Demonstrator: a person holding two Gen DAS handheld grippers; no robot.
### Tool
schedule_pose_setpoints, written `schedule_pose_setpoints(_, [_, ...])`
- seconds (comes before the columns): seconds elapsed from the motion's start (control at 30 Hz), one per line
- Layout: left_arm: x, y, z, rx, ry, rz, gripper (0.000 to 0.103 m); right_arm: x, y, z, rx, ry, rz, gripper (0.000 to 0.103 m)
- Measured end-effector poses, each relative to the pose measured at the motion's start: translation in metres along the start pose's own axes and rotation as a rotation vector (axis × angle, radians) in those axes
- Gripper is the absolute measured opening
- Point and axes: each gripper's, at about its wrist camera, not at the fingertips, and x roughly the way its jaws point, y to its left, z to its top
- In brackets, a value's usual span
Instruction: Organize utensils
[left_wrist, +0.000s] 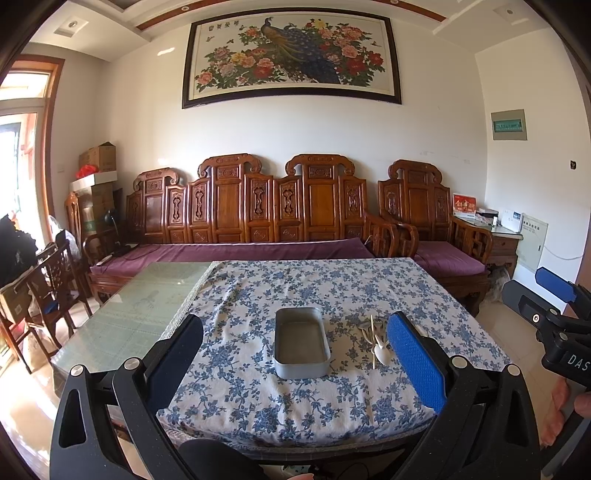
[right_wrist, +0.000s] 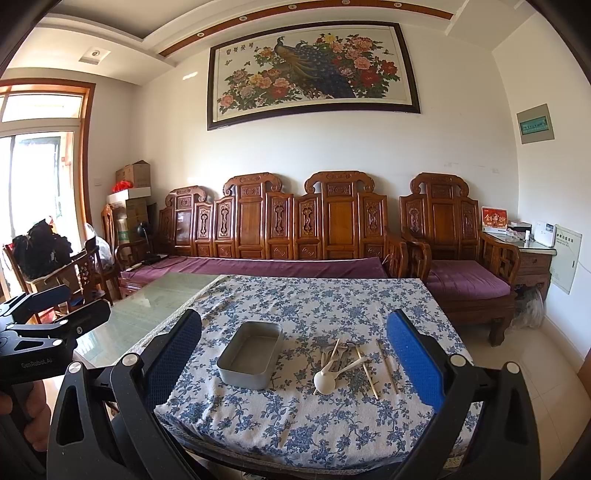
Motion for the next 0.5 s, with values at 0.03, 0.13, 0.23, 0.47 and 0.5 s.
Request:
schedule_pose_setpoints(0.03, [0.0, 0.0, 0.0, 0.0, 0.0, 0.0, 0.097, -0.0004, -0.0004, 0.0003, 0.002, 0.0, 0.002, 0.101])
schedule_pose_setpoints(0.13, [0.0003, -0.0002, -0.0002, 0.0, -0.003, -0.003, 0.097, 0.0, 0.0006, 0.0003, 0.002, -0.001, 0.002, 0.101])
schedule_pose_setpoints(0.23, [-0.0011, -0.0016, -0.0002, 0.003, -0.007, -0.007, 0.097, -0.0006, 0.0011, 0.0007, 0.001, -0.004, 0.004, 0.101])
schedule_pose_setpoints(0.47, [-0.0041, -0.0026, -0.0003, 0.004, -0.013, -0.009, 0.097, -0.004, 0.0007, 0.001, 0.0, -0.011, 0.008, 0.101])
schedule_pose_setpoints(0.5, [-0.0039, -0.0028, -0.0005, 0.004, -0.012, -0.009, 0.097, -0.004, 0.0009, 0.001, 0.0, -0.011, 0.008, 0.101])
